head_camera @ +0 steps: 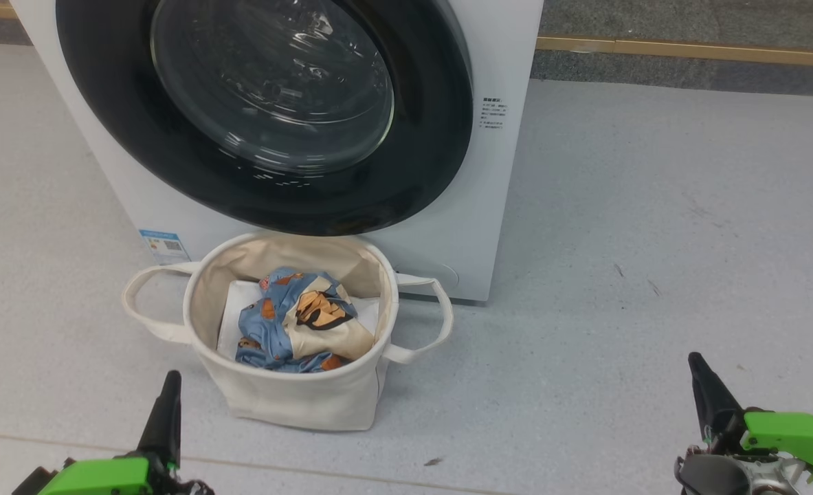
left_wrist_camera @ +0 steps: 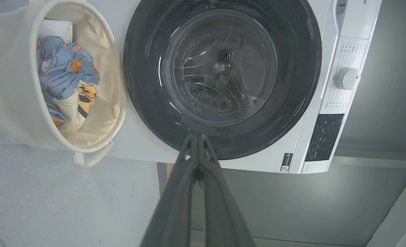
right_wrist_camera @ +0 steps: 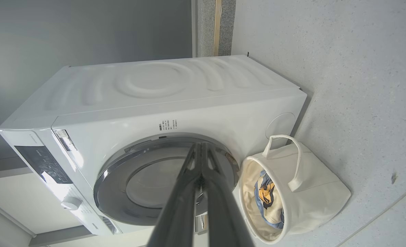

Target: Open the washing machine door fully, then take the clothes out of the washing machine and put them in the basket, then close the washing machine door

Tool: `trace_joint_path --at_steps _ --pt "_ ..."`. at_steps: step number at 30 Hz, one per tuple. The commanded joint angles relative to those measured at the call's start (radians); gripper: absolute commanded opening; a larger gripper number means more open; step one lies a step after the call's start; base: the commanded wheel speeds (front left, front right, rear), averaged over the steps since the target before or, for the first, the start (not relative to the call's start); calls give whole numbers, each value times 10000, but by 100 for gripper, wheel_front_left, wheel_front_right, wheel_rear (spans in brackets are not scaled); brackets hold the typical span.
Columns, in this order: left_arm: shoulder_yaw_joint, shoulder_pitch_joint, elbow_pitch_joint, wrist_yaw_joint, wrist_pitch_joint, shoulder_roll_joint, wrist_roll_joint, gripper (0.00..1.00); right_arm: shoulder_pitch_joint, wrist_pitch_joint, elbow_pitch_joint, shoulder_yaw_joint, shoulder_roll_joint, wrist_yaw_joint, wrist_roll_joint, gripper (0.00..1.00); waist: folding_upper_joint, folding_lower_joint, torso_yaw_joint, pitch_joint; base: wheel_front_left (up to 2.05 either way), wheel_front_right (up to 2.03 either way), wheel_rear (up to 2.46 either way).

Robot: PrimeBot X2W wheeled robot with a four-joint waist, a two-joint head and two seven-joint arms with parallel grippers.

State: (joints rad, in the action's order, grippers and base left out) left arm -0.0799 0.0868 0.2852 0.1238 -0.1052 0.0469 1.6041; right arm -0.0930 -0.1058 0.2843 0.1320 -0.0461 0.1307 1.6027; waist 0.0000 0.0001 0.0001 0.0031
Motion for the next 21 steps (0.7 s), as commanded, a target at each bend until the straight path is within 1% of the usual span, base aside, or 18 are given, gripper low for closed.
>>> trace_joint_path --at_steps 1,21 --pt "-344 212 -402 69 -84 33 42 0 -150 -77 -395 -179 -41 0 56 0 0 0 -1 -1 0 0 0" --pt "-342 212 -402 69 -83 33 43 0 -150 -76 -395 -180 -41 0 57 0 0 0 -1 -1 0 0 0"
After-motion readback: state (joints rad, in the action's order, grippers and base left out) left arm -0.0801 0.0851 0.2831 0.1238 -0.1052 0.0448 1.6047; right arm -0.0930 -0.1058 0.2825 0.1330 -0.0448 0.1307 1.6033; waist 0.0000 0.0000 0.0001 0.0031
